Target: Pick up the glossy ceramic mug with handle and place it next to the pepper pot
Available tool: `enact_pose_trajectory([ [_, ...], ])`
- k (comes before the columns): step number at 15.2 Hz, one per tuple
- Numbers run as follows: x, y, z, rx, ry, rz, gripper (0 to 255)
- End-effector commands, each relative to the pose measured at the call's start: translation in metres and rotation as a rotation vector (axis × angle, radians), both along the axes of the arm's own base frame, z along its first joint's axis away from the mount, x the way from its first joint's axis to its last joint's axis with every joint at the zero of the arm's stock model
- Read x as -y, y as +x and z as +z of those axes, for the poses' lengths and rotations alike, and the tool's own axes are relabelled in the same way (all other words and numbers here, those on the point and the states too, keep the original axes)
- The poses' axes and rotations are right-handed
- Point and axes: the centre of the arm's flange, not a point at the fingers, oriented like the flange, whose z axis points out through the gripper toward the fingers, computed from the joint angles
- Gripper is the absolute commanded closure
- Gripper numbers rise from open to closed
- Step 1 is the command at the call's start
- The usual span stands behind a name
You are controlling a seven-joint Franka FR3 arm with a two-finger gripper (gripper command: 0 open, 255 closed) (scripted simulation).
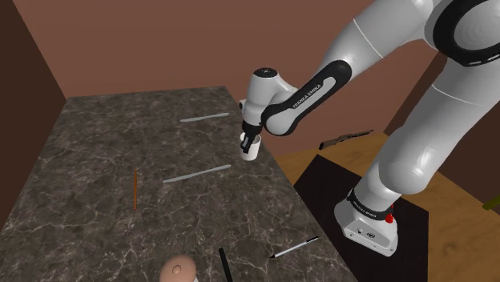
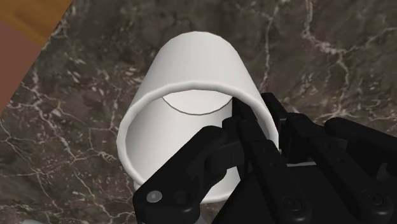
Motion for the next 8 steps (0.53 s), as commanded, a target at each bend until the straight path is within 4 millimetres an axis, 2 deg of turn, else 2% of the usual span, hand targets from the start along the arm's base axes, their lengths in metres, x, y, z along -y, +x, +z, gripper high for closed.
enact_pose_trajectory([
  [1,0.0,0.0,0.011,0.0,0.0,0.0,255],
  [8,0.0,0.0,0.048,0.0,0.0,0.0,255],
])
